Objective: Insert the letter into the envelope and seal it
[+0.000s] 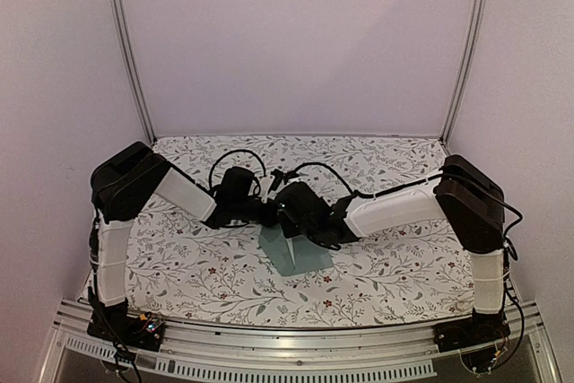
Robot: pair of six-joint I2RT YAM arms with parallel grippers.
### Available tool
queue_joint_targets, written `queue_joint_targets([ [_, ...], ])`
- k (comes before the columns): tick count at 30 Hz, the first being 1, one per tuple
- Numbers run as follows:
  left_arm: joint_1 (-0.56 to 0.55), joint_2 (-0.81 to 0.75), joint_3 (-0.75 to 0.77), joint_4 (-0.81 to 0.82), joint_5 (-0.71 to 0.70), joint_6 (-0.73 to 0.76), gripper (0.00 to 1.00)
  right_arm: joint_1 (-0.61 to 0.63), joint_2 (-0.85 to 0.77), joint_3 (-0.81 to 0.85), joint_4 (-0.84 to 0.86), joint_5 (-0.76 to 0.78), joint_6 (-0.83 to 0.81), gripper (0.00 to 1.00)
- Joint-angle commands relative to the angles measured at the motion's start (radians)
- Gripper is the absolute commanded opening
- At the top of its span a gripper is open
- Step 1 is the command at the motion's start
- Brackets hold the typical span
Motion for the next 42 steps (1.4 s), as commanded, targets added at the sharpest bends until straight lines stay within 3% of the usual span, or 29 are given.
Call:
queue_joint_targets([
  [1,0.016,0.06,-0.019,-0.122,-0.036,0.015,0.0,-0.018,0.055,-0.02,0.013,-0.039,-0.031,0.0],
  [8,0.015,0.061,-0.016,-0.122,-0.037,0.013,0.0,-0.015,0.0,-0.096,0.022,-0.06,-0.004,0.0],
  [16,0.016,0.067,-0.011,-0.126,-0.049,0.013,0.0,0.029,-0.121,-0.198,-0.092,-0.125,0.042,0.0],
  [27,0.015,0.018,0.05,-0.186,-0.056,0.034,0.02,-0.003,-0.248,-0.212,-0.002,-0.126,0.041,0.0],
  [29,0.016,-0.004,0.085,-0.228,-0.063,0.042,0.09,-0.015,-0.294,-0.219,0.013,-0.14,0.035,0.0],
  [34,0.017,-0.084,0.155,-0.319,-0.08,0.056,0.4,-0.026,-0.451,-0.275,0.064,-0.164,0.009,0.0],
  [38,0.017,-0.161,0.156,-0.349,-0.095,0.051,0.84,-0.031,-0.563,-0.344,0.081,-0.16,0.009,0.0],
  [42,0.011,-0.277,0.061,-0.388,-0.166,0.035,0.89,-0.037,-0.681,-0.423,0.093,-0.138,0.021,0.0],
])
